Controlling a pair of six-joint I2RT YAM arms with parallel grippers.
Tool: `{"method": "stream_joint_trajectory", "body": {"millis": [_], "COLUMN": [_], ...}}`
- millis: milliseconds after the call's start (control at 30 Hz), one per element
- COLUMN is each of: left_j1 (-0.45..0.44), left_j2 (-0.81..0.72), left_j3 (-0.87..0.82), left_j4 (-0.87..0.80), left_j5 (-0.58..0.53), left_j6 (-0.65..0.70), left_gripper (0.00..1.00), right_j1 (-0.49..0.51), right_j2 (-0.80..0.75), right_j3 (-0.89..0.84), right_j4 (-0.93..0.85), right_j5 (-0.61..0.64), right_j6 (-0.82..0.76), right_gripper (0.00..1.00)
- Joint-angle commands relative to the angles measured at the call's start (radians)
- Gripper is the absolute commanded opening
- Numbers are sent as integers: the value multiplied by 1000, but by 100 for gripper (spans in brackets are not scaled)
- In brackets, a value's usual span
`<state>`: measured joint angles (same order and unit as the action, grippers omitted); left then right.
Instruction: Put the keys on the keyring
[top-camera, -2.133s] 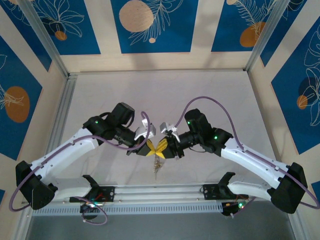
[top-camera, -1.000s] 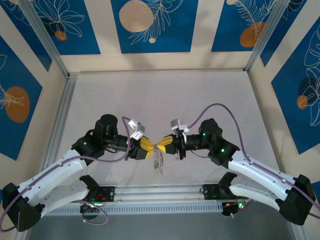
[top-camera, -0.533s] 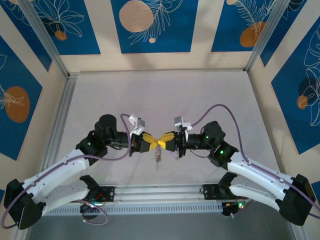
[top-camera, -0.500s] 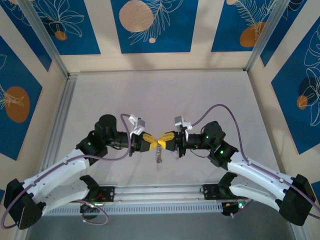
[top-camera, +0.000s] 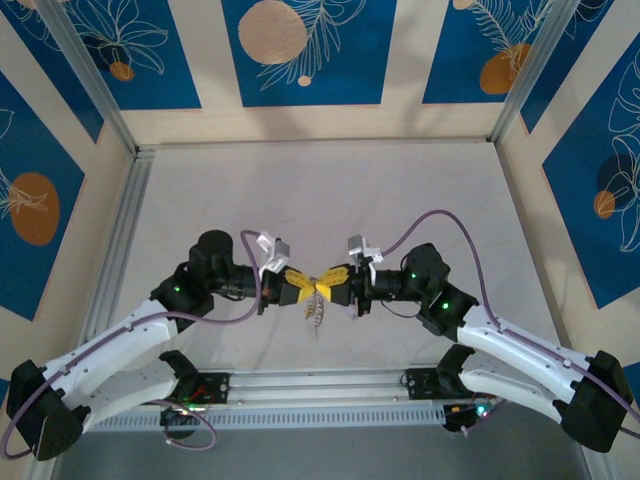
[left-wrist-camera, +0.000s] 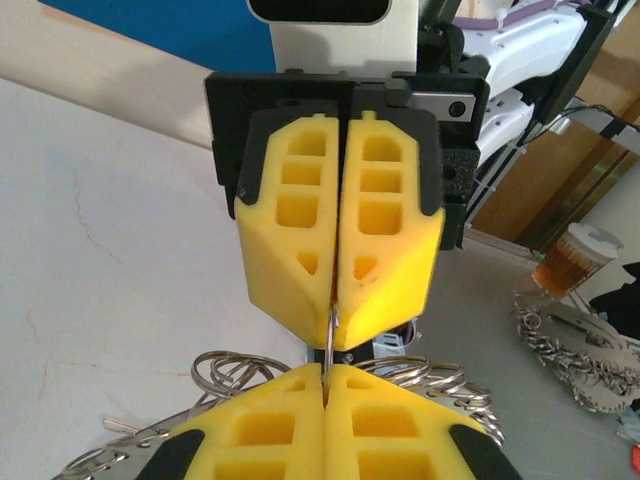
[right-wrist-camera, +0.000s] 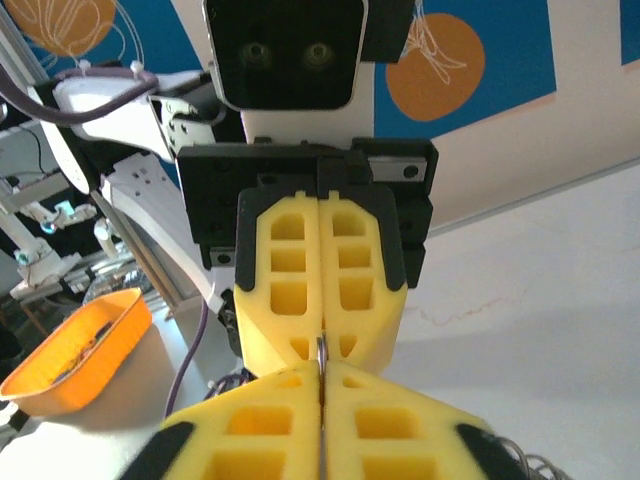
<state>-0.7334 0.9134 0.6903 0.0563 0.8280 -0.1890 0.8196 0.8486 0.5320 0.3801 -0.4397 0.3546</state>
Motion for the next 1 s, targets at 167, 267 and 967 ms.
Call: {"method": "stream_joint_trajectory", "body": {"millis": [167,267,967], "left_j1": [3,2,-40], "left_j2": [-27,-27,-18], "left_j3": [102,115,187], "left_j4": [-147,-184,-384], "left_j5": [-36,-42,-129], "left_j6": [126,151,303], "left_gripper": [0,0,0], "right_j1": [9,11,39], "right_j2": [-42,-56,38], "right_j3": [119,155,281], "right_j4": [-301,-391,-566], "right_j5": [46,75,60], "right_j6": [-128,-171,-284], "right_gripper": [26,31,29]}}
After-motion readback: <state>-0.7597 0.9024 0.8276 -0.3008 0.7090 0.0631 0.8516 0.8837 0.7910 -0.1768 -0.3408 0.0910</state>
